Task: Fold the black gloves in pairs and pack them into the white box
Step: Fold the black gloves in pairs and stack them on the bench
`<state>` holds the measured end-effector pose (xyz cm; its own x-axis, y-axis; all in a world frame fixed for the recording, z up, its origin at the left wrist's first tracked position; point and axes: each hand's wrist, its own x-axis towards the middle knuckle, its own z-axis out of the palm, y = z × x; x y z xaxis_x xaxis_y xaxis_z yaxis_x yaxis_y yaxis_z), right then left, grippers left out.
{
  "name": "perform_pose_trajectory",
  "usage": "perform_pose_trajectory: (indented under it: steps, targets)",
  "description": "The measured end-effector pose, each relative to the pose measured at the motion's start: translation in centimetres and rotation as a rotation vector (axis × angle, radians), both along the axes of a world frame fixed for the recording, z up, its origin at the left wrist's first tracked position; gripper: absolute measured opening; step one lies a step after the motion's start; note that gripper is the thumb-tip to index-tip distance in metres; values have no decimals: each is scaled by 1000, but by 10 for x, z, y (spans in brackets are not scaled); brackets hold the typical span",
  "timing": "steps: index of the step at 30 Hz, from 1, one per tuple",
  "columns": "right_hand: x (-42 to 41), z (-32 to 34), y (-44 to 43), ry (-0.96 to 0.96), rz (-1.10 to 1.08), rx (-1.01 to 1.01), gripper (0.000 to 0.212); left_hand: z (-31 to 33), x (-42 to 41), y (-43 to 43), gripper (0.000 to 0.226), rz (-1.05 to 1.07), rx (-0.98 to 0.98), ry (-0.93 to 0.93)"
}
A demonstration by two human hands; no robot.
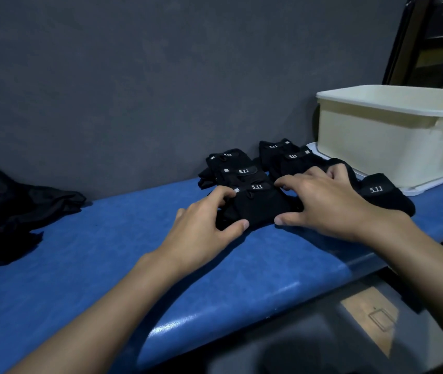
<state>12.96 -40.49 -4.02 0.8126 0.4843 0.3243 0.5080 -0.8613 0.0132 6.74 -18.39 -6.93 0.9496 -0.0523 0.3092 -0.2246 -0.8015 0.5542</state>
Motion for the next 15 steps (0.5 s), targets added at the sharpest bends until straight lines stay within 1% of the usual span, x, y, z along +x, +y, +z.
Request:
perform_pose_trajectory:
  steps: [8, 15]
  targets:
    - [-12, 15, 17, -34, 81, 115, 62, 7, -9, 22, 36, 25, -37, -35]
    - [-26, 26, 77, -26, 242, 197, 53, 22, -42, 76, 35, 142, -18, -70]
